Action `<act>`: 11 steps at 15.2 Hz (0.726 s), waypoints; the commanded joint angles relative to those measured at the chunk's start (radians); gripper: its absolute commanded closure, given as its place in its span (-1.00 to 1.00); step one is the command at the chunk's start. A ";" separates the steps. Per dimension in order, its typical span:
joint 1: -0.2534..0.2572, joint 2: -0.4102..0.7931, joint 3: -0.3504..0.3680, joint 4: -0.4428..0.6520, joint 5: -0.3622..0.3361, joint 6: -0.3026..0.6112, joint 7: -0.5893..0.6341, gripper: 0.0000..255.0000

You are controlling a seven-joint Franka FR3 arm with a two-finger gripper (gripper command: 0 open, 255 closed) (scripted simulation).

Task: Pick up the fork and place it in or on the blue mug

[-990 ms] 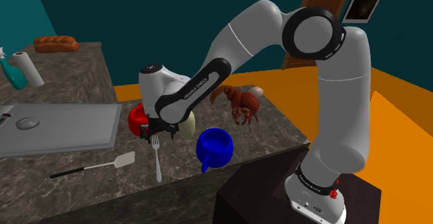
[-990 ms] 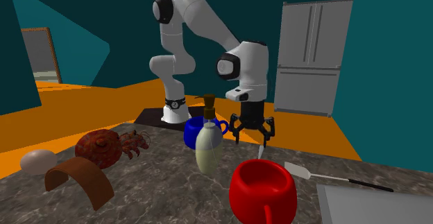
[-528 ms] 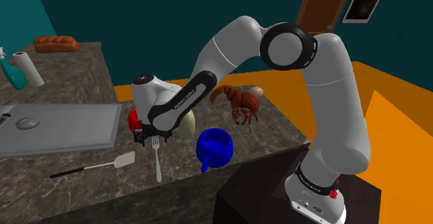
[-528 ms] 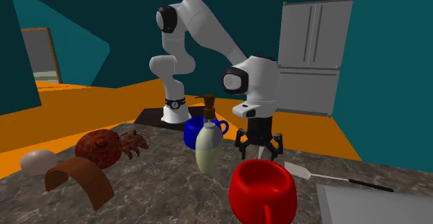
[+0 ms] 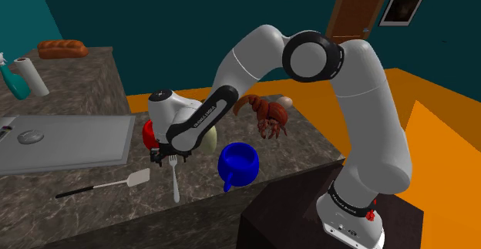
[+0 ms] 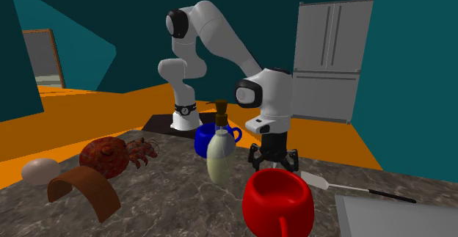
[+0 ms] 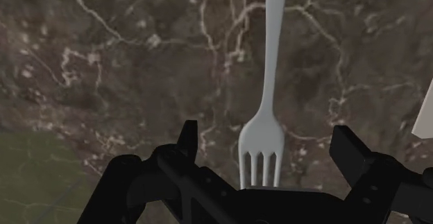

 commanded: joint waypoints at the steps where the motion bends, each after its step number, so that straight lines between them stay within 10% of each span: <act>1: 0.000 0.001 0.000 0.000 0.000 0.001 0.000 -1.00; 3: 0.000 0.001 0.000 0.000 0.000 0.000 0.000 -1.00; 4: 0.000 0.001 0.000 0.000 0.000 0.000 0.000 1.00; 11: 0.001 0.004 -0.001 0.005 0.000 -0.001 0.000 1.00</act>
